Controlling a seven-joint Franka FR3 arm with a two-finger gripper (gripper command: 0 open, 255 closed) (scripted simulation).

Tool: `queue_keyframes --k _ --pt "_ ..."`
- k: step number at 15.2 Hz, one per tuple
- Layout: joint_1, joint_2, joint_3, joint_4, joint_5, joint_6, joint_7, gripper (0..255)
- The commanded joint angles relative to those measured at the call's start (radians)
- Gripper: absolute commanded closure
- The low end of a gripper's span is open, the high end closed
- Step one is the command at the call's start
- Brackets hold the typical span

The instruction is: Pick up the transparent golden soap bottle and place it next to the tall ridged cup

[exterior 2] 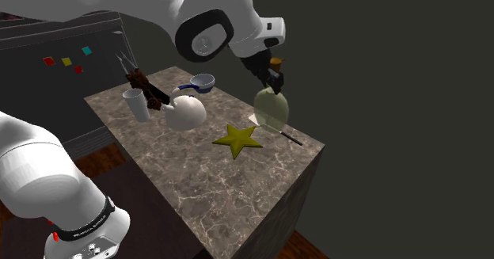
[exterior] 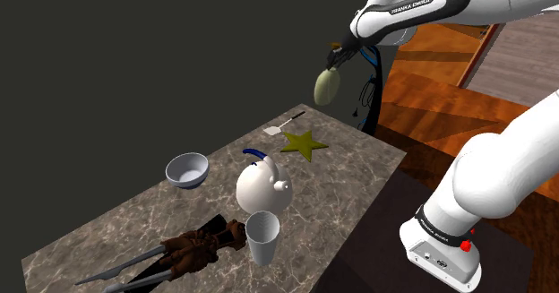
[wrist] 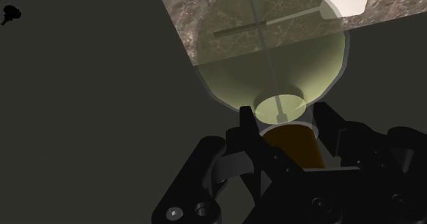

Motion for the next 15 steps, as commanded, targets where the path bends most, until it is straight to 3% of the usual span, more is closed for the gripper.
queue_keyframes --k 1,15 --pt "-0.004 -0.013 0.005 0.017 -0.008 -0.028 0.008 255" --pt "-0.009 -0.045 0.028 0.176 -0.029 -0.218 0.036 255"
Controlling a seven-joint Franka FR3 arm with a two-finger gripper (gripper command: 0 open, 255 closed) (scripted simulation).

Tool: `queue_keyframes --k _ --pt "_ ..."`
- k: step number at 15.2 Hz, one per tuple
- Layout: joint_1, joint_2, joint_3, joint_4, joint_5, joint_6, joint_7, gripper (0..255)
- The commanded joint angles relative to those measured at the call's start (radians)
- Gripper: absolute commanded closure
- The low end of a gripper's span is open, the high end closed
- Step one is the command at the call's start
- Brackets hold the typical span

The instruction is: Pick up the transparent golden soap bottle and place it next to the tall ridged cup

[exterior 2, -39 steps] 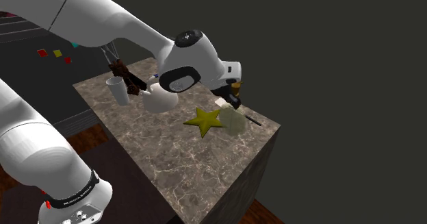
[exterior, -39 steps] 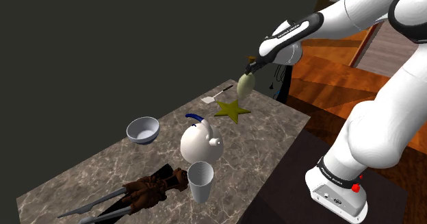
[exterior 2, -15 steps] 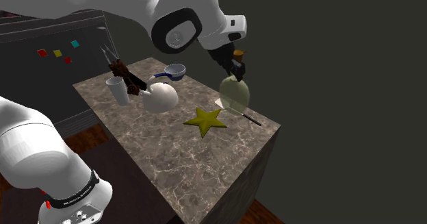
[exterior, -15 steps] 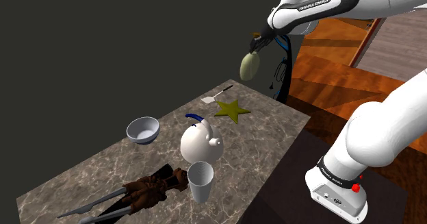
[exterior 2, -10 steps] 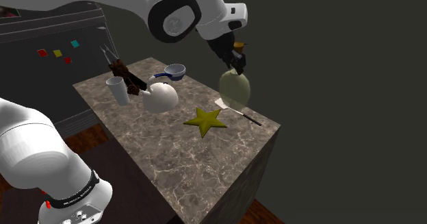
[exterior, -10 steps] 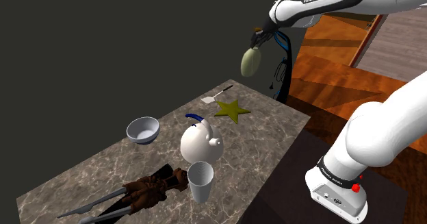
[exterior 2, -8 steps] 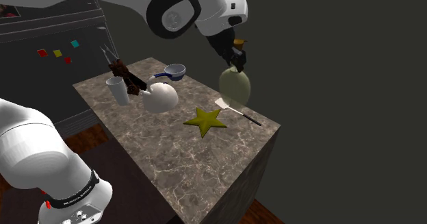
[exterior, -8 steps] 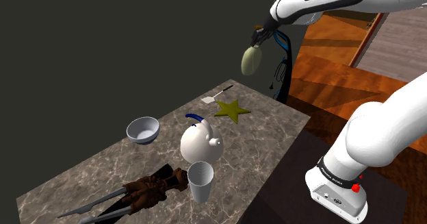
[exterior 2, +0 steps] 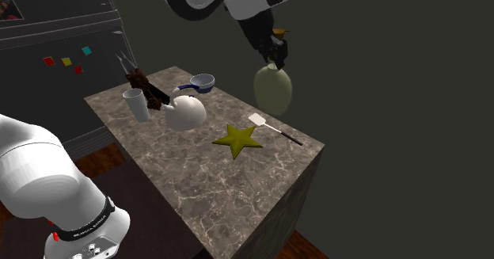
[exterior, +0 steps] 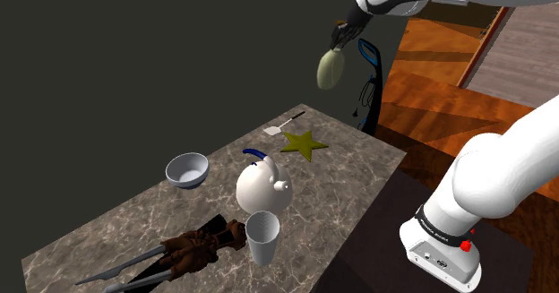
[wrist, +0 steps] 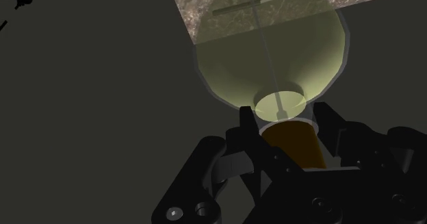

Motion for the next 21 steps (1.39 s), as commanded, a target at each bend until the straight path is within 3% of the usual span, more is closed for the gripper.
queue_keyframes --k 1,17,21 --pt "0.000 -0.005 0.003 0.022 -0.002 -0.026 0.004 255" --pt "0.007 0.017 0.011 0.252 0.003 -0.235 0.013 255" --pt "0.004 -0.098 0.097 0.141 -0.058 -0.237 0.120 255"
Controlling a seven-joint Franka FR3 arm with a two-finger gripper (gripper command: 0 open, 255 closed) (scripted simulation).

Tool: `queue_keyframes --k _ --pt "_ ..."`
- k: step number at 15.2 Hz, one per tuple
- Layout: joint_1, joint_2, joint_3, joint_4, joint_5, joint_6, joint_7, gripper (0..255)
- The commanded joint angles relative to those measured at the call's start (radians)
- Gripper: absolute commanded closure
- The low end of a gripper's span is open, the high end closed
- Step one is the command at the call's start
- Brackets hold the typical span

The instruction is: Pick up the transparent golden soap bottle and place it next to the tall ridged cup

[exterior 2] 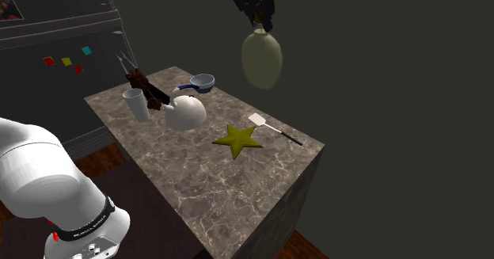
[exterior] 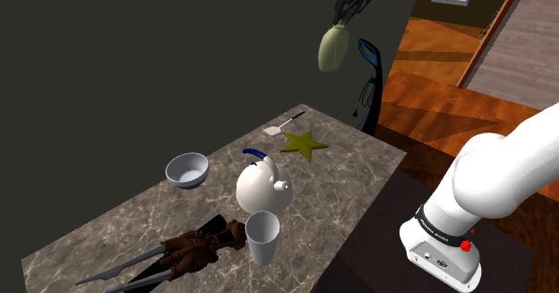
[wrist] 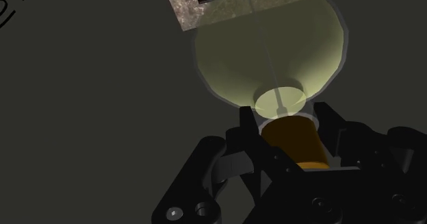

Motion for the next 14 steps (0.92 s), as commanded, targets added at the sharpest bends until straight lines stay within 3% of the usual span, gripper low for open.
queue_keyframes --k 1,14 --pt "-0.003 -0.061 0.039 -0.057 -0.026 -0.004 0.048 255" --pt "0.012 -0.328 0.316 -0.267 -0.059 -0.089 0.346 255"
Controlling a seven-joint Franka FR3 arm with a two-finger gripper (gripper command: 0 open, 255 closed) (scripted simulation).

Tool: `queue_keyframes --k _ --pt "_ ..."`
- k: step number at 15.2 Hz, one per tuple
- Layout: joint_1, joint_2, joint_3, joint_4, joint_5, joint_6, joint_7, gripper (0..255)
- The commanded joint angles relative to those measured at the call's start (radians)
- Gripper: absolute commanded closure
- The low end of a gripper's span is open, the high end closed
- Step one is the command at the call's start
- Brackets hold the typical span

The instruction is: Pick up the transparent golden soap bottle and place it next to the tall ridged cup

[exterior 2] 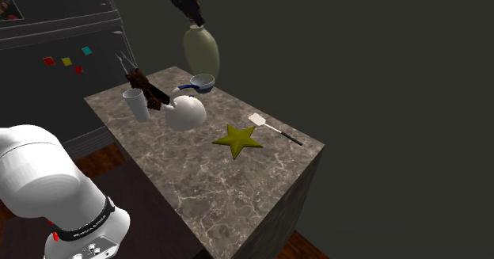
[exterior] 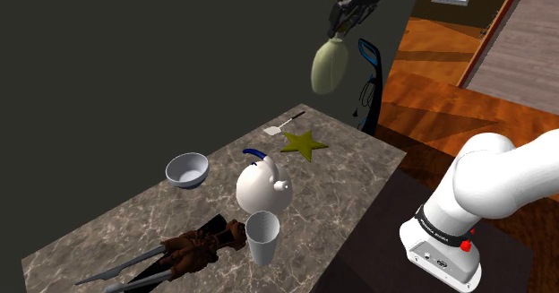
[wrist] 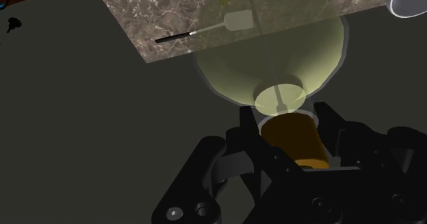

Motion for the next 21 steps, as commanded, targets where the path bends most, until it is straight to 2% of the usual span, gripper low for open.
queue_keyframes --k 1,11,21 --pt "0.007 -0.030 0.042 -0.019 0.005 -0.016 0.044 255" --pt "0.051 -0.122 0.262 -0.034 0.059 -0.116 0.263 255" --pt "0.074 -0.110 0.497 0.066 0.121 -0.217 0.486 255"
